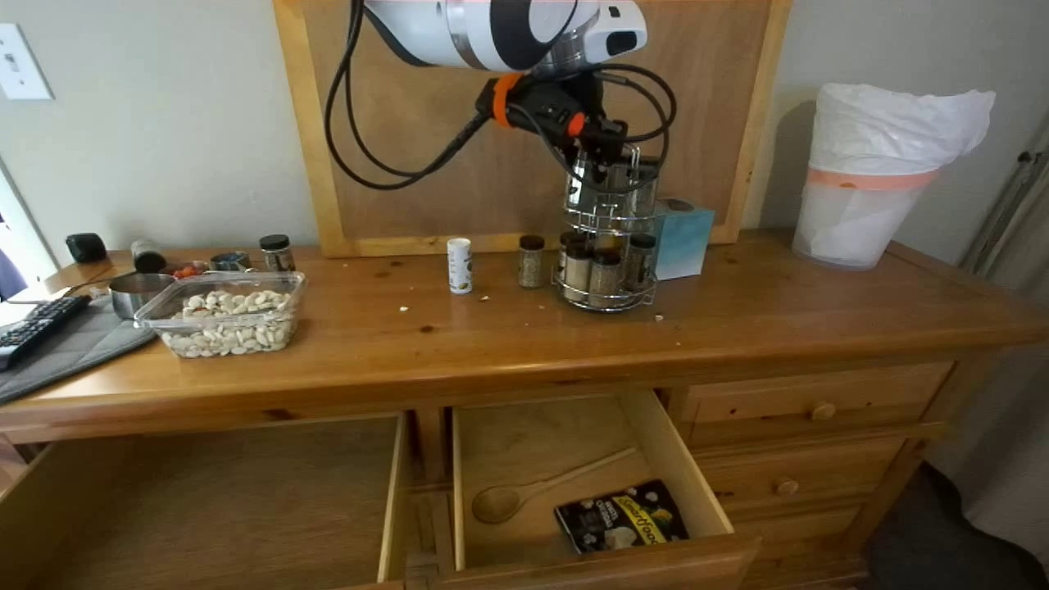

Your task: Put the spice bottle on the rack

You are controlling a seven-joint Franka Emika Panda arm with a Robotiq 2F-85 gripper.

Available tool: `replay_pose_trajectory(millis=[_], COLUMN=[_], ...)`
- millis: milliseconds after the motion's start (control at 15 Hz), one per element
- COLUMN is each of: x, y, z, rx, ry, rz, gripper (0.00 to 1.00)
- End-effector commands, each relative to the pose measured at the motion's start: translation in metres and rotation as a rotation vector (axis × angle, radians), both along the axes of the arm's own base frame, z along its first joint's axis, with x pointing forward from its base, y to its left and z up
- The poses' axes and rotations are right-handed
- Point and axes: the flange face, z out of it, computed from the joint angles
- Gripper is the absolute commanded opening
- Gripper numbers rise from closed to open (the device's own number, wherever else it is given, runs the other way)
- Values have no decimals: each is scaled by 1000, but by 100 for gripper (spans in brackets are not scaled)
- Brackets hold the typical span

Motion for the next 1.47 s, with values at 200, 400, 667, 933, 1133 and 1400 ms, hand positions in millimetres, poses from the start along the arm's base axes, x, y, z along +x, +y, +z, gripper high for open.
replay_pose_trajectory(millis=[200, 400, 667, 933, 1133, 1400], x=[7, 8, 11, 16, 18, 16], y=[-1, -2, -2, 2, 5, 8], z=[-1, -6, -14, -18, -16, -8], rx=[36, 32, 26, 11, 9, -9], ry=[-2, 3, -2, -18, -16, 12], rz=[-17, -14, -7, 9, 28, 31], gripper=[23, 23, 23, 23, 74, 99])
